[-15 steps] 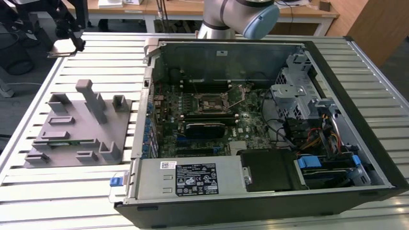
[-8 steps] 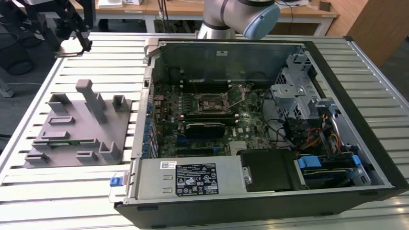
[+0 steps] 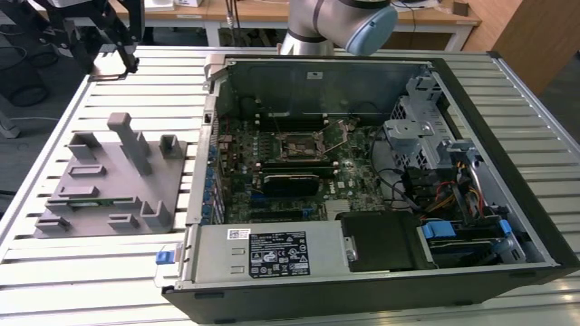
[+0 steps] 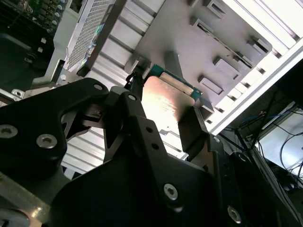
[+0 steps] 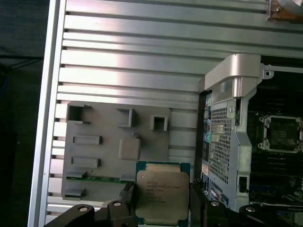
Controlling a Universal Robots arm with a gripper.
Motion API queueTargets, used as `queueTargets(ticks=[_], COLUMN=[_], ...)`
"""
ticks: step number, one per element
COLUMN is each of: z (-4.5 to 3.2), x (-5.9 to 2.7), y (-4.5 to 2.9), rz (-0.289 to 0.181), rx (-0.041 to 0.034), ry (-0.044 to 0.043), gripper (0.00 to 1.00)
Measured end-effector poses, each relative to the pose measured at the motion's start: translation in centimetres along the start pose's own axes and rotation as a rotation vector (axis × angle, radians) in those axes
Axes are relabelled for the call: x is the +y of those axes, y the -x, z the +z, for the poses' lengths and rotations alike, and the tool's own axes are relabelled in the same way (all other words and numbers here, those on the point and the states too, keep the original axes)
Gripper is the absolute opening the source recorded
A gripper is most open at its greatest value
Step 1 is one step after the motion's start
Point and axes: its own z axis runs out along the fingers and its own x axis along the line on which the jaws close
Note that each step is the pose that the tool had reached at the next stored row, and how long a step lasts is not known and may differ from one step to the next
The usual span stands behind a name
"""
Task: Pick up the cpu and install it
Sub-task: 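Pick up the cpu and move it towards the insertion slot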
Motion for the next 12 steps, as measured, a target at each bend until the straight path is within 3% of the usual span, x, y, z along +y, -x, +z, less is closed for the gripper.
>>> queueTargets(ticks=[7, 12], z=[0.04, 0.06], x=[-0.07, -0.14], y=[1.13, 2.35], rz=[0.0, 0.0], rx=[0.0, 0.0001], ry=[0.0, 0.0], gripper=[0.55, 0.55])
